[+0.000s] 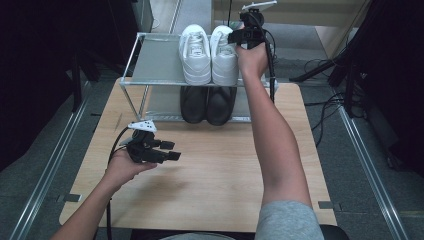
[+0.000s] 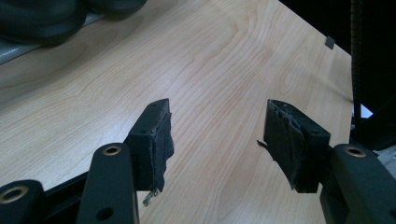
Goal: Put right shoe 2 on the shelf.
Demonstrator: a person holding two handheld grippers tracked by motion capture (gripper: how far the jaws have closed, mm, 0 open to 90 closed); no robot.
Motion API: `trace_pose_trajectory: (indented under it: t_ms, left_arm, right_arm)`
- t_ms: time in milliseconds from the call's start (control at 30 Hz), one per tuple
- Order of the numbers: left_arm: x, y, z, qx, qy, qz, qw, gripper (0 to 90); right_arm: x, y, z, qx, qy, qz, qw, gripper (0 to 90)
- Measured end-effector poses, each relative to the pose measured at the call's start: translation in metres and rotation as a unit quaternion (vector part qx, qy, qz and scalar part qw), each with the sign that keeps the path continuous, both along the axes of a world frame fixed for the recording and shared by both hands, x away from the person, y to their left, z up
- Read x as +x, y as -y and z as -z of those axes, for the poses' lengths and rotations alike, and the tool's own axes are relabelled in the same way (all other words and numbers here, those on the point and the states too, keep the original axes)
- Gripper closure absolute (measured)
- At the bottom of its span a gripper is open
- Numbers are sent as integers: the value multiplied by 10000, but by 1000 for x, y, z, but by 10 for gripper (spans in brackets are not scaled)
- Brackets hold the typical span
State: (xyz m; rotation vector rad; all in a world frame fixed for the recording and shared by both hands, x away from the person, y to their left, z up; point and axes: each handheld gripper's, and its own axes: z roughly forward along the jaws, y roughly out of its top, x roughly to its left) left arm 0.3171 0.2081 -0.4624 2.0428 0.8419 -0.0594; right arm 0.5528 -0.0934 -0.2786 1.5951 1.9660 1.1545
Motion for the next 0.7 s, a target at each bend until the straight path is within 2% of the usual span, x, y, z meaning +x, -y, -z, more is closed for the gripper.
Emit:
trace_pose_trajectory:
  t_ms: [267, 600, 700]
  left_arm:
    - [1, 1, 0, 25, -29, 14, 10000, 423]
    - [2, 2, 2, 91, -52, 24, 9999, 421]
    - [2, 2, 2, 115, -42, 3, 9999, 420]
  right_arm:
    - [-17, 17, -8, 155, 88, -148, 9997, 567]
    - [-38, 32, -13, 126, 219, -451, 9987, 510]
    - [-45, 37, -11, 57, 377, -508, 9980, 511]
